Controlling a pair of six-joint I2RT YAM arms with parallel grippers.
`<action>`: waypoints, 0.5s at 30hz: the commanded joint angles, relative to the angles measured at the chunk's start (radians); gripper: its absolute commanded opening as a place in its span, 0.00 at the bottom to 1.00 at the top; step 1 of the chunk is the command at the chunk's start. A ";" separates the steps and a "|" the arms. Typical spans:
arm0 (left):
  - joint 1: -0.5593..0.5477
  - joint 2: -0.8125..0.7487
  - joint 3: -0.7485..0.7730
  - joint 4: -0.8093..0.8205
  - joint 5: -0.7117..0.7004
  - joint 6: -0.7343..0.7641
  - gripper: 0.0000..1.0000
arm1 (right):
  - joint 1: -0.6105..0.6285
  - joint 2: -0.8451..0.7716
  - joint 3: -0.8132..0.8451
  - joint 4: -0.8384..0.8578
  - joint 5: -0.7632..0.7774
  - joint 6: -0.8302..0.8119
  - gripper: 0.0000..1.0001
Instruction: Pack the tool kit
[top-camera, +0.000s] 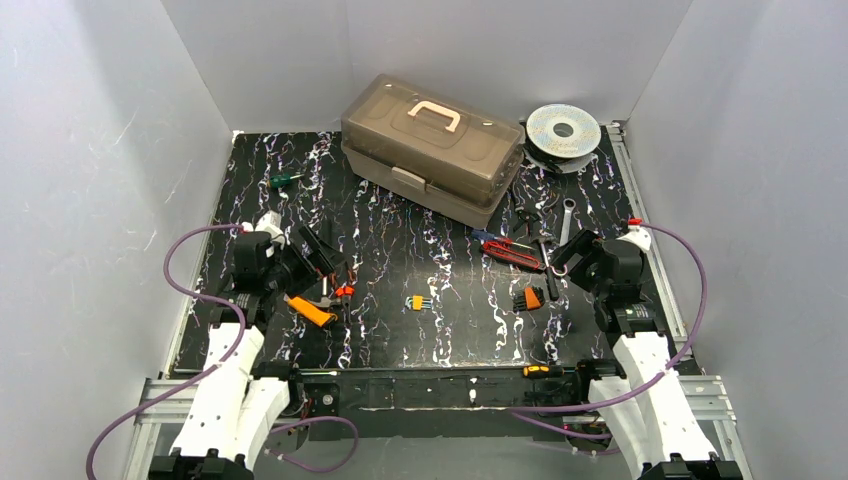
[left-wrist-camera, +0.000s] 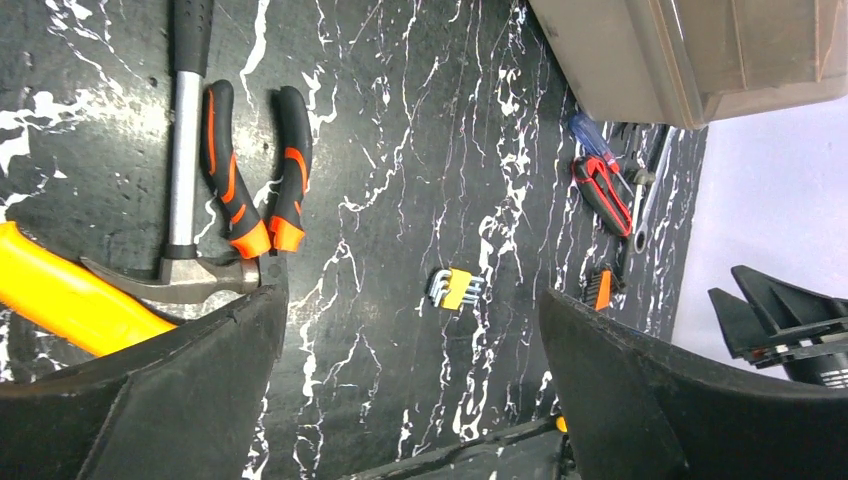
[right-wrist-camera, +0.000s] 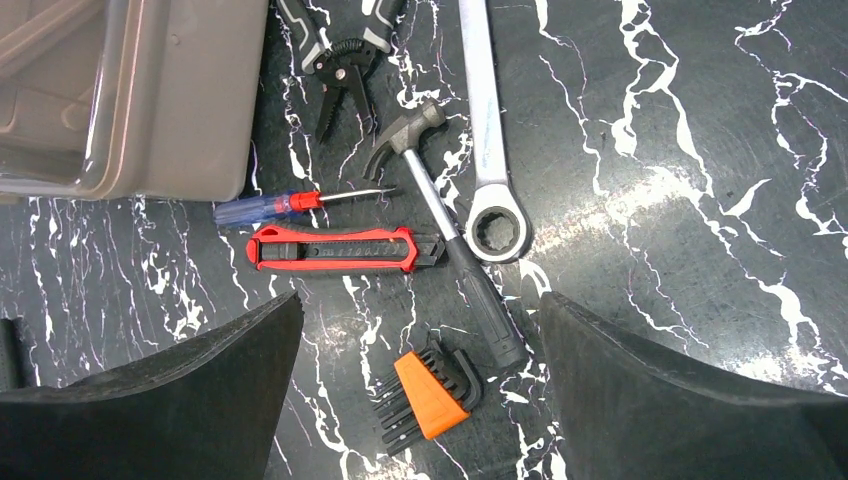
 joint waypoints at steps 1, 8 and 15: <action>0.001 0.022 0.009 0.025 0.045 -0.047 0.99 | 0.002 -0.002 0.071 -0.012 -0.006 -0.005 0.95; 0.000 0.101 0.055 0.106 0.088 -0.057 0.99 | 0.002 0.062 0.168 0.005 -0.106 0.034 0.94; 0.000 0.292 0.288 0.095 0.107 -0.040 1.00 | 0.024 0.313 0.374 -0.006 -0.294 0.081 0.91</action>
